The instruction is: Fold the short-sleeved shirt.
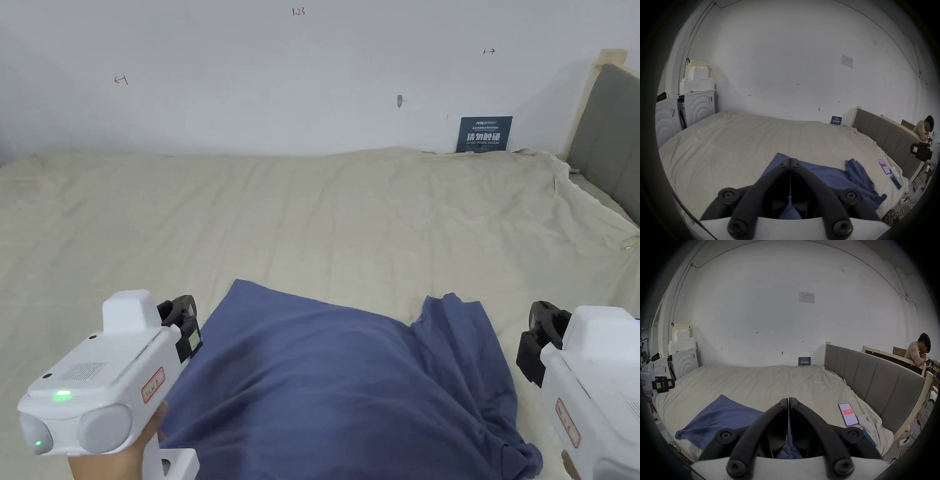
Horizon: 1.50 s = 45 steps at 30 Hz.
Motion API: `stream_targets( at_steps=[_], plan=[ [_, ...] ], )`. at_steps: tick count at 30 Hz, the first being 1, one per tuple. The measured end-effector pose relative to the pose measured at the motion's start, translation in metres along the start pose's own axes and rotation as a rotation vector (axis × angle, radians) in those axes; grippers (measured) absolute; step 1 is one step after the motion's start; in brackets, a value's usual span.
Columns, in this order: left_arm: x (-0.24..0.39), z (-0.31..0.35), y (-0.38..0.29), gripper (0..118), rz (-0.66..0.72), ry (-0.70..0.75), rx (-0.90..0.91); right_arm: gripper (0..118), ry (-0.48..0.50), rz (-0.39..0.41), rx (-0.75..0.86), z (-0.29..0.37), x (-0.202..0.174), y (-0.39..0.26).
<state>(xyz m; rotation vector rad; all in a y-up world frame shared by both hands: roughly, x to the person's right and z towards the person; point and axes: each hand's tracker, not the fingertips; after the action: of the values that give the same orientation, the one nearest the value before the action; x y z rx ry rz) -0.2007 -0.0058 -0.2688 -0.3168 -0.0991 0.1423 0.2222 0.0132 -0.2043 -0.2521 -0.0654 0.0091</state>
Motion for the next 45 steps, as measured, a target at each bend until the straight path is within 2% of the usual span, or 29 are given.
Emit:
stream_targets(
  at_steps=[6,12,19,21,22,23,24,25,26,34,39,40,41,43,45],
  plan=[
    [0.001,-0.031,0.007,0,-0.004,-0.016,-0.038,0,-0.009,-0.019,-0.009,-0.016,0.000,-0.001],
    [-0.018,-0.110,0.028,0,-0.026,-0.051,-0.152,0,-0.016,-0.019,-0.032,-0.044,0.003,-0.002],
    [-0.038,-0.239,0.045,2,-0.070,0.014,-0.336,0,-0.037,-0.027,-0.083,-0.095,0.007,-0.006],
    [-0.042,-0.278,0.041,16,-0.084,0.015,-0.435,0,-0.048,-0.022,-0.106,-0.113,0.008,-0.009],
    [-0.044,-0.292,0.037,33,-0.086,0.024,-0.454,0,-0.052,-0.019,-0.113,-0.120,0.008,-0.011],
    [-0.047,-0.310,0.030,67,-0.090,0.029,-0.477,0,-0.056,-0.018,-0.122,-0.128,0.009,-0.013],
    [-0.049,-0.326,0.024,84,-0.093,0.048,-0.522,0,-0.061,-0.017,-0.131,-0.136,0.010,-0.015],
    [-0.051,-0.339,0.018,95,-0.095,0.058,-0.547,0,-0.063,-0.016,-0.138,-0.141,0.011,-0.016],
    [-0.052,-0.352,0.011,96,-0.105,0.058,-0.582,0,-0.066,-0.014,-0.146,-0.148,0.011,-0.018],
    [-0.051,-0.407,-0.031,96,-0.140,0.096,-0.714,0,-0.102,-0.017,-0.204,-0.178,0.021,-0.035],
    [-0.050,-0.407,-0.032,82,-0.129,0.104,-0.738,0,-0.114,-0.024,-0.242,-0.176,0.023,-0.040],
    [-0.049,-0.403,-0.029,73,-0.130,0.085,-0.737,0,-0.112,-0.024,-0.252,-0.176,0.024,-0.041],
    [-0.046,-0.400,-0.026,53,-0.135,0.072,-0.730,0,-0.115,-0.028,-0.263,-0.177,0.028,-0.043],
    [-0.048,-0.407,-0.033,3,-0.167,0.026,-0.715,0,-0.123,-0.041,-0.290,-0.180,0.031,-0.045],
    [-0.038,-0.404,-0.036,1,-0.240,0.052,-0.709,0,-0.135,-0.074,-0.337,-0.188,0.037,-0.049]
  ],
)
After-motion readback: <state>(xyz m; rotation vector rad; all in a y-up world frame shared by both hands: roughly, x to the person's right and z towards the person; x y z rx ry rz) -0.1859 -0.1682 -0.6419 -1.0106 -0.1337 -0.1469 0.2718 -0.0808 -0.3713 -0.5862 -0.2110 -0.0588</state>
